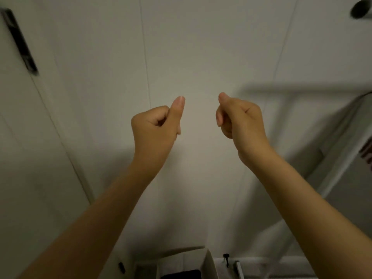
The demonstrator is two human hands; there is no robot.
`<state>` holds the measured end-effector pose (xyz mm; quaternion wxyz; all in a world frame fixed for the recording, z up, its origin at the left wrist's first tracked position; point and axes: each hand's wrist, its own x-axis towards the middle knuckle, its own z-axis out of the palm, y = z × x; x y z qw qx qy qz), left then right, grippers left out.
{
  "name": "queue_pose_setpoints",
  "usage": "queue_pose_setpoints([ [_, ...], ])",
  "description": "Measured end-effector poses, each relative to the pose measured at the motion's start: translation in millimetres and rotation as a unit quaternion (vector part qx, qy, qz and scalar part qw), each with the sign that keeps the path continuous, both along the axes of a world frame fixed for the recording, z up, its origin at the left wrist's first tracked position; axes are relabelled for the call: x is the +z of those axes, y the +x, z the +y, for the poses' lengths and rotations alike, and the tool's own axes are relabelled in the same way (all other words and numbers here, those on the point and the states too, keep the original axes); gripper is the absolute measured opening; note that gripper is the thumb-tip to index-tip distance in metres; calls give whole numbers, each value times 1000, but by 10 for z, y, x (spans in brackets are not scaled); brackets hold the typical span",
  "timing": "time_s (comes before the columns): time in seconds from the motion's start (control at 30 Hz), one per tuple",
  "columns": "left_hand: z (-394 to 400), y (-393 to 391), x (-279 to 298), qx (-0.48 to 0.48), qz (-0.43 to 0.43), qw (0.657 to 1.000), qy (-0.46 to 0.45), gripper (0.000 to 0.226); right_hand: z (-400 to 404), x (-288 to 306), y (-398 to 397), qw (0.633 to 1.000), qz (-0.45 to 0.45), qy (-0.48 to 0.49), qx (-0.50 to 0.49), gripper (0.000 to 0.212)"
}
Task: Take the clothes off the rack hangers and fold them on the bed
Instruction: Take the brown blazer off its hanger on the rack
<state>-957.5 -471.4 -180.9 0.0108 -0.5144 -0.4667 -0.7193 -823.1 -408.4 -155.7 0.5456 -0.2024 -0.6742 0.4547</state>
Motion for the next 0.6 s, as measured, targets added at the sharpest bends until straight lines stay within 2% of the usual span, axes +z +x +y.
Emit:
queue_pose_setpoints([
  [0.03, -110, 105, 186, -19, -21, 1000, 0, 56, -150, 173, 117, 1000, 8, 19, 0, 53],
  [0.1, -328, 330, 512, -123, -91, 988, 5, 54, -437, 439, 379, 996, 35, 78, -10, 50],
  [0.2, -658, 689, 909, -311, -174, 934, 17, 51, -828, 681, 808, 987, 49, 148, -35, 47],
  [0.43, -1189, 1869, 1448, -404, -151, 902, 15, 50, -1379, 1105, 2034, 972, -12, 214, -99, 48],
  [0.6, -1441, 2905, 1551, -571, -238, 785, 0, 42, -1783, 1083, 3372, 938, -31, 289, -191, 47],
])
